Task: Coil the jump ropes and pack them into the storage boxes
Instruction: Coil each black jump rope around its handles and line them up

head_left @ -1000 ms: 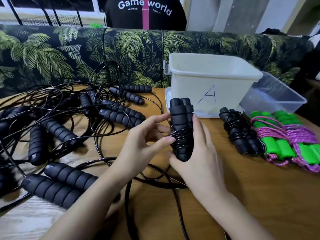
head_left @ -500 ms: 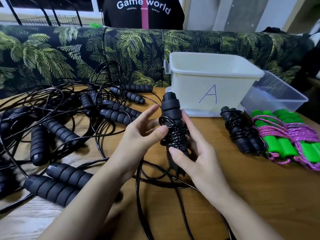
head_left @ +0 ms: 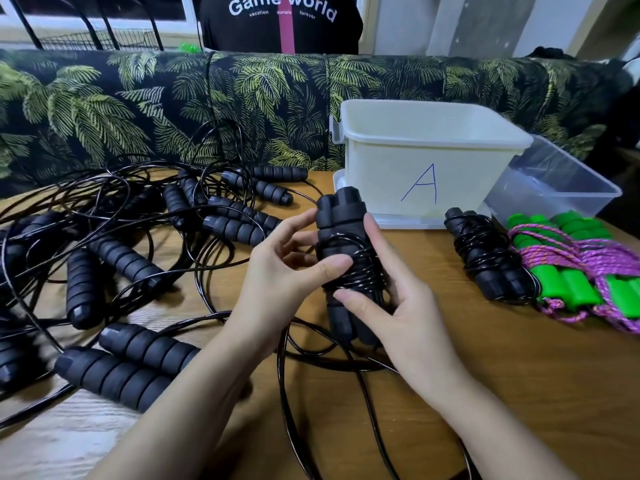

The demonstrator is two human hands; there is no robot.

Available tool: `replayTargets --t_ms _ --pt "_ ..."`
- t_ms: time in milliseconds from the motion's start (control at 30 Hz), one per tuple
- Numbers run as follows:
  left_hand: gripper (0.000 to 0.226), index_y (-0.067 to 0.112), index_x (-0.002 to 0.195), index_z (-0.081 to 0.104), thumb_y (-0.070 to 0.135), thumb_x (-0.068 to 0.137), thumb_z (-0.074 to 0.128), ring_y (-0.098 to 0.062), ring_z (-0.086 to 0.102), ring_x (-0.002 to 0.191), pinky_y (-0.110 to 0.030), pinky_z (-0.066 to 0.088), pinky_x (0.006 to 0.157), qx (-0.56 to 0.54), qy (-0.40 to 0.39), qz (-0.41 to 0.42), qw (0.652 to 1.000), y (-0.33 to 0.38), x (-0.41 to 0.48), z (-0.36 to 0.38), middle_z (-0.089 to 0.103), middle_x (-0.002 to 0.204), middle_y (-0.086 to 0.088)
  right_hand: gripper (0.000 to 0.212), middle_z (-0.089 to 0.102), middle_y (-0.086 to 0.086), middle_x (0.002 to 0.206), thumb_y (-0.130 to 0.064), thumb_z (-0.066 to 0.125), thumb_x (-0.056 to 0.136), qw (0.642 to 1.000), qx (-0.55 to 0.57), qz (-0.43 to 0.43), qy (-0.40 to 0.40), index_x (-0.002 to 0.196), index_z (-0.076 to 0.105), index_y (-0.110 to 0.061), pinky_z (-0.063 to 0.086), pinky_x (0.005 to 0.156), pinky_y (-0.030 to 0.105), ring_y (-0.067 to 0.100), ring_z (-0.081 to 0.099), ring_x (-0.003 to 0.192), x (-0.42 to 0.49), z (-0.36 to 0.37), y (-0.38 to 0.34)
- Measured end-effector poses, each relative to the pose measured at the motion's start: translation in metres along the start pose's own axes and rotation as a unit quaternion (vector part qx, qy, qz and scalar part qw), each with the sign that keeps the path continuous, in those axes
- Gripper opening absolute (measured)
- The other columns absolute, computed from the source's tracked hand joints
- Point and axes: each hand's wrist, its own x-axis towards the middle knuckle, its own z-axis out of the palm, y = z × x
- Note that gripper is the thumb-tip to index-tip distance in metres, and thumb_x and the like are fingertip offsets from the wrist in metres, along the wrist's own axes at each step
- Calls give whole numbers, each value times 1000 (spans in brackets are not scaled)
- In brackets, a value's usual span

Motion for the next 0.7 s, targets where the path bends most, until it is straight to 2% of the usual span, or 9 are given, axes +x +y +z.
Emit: replayTargets --t_ms 67,133,200,300,367,500,633,700 --pt "68 25 125 60 19 65 90 -11 64 85 -23 55 79 -4 -12 6 1000 3 1 -1 73 100 0 76 55 -22 139 -26 73 80 999 34 14 -4 140 35 -53 39 109 25 0 50 130 1 -5 -2" --pt "57 25 120 60 17 69 82 -2 65 80 -16 52 74 -2 -19 17 1000 5 1 -2 71 85 14 73 55 -26 137 -23 75 82 998 62 24 -11 141 37 -46 39 105 16 -2 50 129 3 -11 -4" --pt "49 24 119 59 16 75 80 1 66 81 -14 50 74 8 -17 27 999 7 1 -2 70 81 17 73 57 -28 133 -19 70 82 995 93 37 -25 144 36 -37 40 100 12 -3 52 127 5 -14 -7" --pt "48 17 120 58 16 74 72 4 65 78 -12 50 71 7 -3 34 999 8 1 1 69 76 18 73 59 -31 129 -17 65 82 993 106 39 -41 147 34 -30 41 103 16 -3 52 126 6 -16 -8" --pt "50 15 120 57 16 71 68 5 65 71 -11 49 65 4 5 42 999 8 0 2 68 73 19 71 54 -31 135 -21 65 86 994 94 38 -43 148 32 -33 37 109 20 -2 48 131 5 -15 -7" --pt "53 13 122 61 17 70 75 6 64 70 -11 50 66 30 44 51 997 4 -2 2 68 73 20 67 39 -25 149 -33 61 90 1000 -1 21 -8 149 31 -39 33 113 22 -4 37 137 2 -9 -2" --pt "60 20 116 65 31 63 88 -7 67 82 -31 56 80 52 92 35 994 0 -3 3 72 83 4 56 43 -18 144 -22 54 93 988 -144 -43 44 147 41 -29 28 105 6 -6 40 131 0 -4 1" --pt "61 22 115 65 34 60 90 -10 66 83 -32 56 80 63 111 39 991 -2 -2 2 71 86 0 53 39 -13 151 -20 48 97 983 -176 -49 29 148 39 -33 26 106 5 -12 36 132 -2 -1 1"
